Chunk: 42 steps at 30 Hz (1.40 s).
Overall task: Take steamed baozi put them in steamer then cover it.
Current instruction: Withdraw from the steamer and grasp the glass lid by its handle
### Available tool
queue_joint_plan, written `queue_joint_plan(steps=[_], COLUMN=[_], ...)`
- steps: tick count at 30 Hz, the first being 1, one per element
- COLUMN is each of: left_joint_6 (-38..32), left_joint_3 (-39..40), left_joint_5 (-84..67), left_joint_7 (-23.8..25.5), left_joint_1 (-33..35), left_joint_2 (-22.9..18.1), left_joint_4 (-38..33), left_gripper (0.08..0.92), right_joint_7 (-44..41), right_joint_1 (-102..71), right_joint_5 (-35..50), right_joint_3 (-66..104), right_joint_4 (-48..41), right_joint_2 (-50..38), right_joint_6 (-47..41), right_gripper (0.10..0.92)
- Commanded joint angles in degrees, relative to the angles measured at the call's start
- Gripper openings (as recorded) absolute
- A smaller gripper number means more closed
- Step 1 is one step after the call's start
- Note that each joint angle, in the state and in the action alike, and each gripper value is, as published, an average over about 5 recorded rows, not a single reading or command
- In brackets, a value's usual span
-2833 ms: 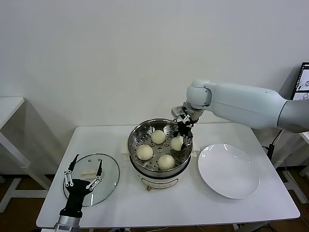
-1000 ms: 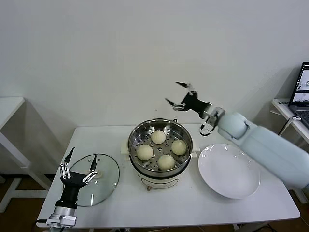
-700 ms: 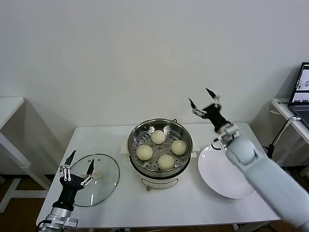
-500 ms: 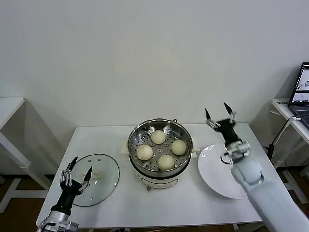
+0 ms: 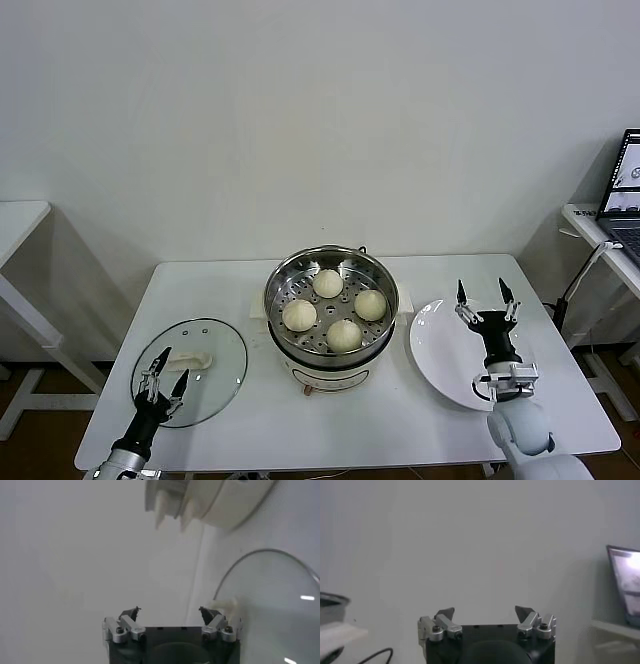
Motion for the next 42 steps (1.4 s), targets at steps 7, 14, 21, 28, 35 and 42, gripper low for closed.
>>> queue_joint_plan(steps=[7, 14, 21, 28, 35, 42], left_joint_6=[3.01, 4.4, 6.38, 7.73, 9.06, 10.2], left_joint_3=[1.33, 2.05, 3.12, 4.2, 5.52, 6.36], left_joint_5=[5.0, 5.21, 4.93, 4.89, 4.89, 4.82], left_joint_7=[-3.46, -4.02, -3.83, -3.51, -3.38, -2.64], left_joint_1=[-4.8, -6.34, -7.2, -8.42, -9.71, -10.58], left_joint_2=[-0.21, -0.42, -0.52, -0.49, -0.66, -0.93], left_joint_4=[7.43, 7.94, 7.63, 8.34, 8.62, 8.95], left_gripper=[0.823, 0.823, 0.823, 0.823, 0.823, 0.823], right_joint_7=[0.25, 0.12, -0.03, -0.03, -0.09, -0.18], right_joint_1=[-4.29, -4.51, -4.41, -4.19, -4.23, -4.28], right_joint_5=[-3.22, -3.88, -4.66, -4.98, -5.46, -5.85], right_joint_3=[2.47, 2.62, 2.76, 2.92, 3.05, 3.07], right_joint_4=[-0.19, -0.39, -0.89, -1.19, -1.7, -1.67], right_joint_2=[4.07, 4.25, 4.75, 5.03, 5.49, 5.7], right_joint_6=[0.78, 0.87, 1.09, 1.15, 1.39, 1.47], right_gripper=[0.823, 0.823, 0.823, 0.823, 0.823, 0.823])
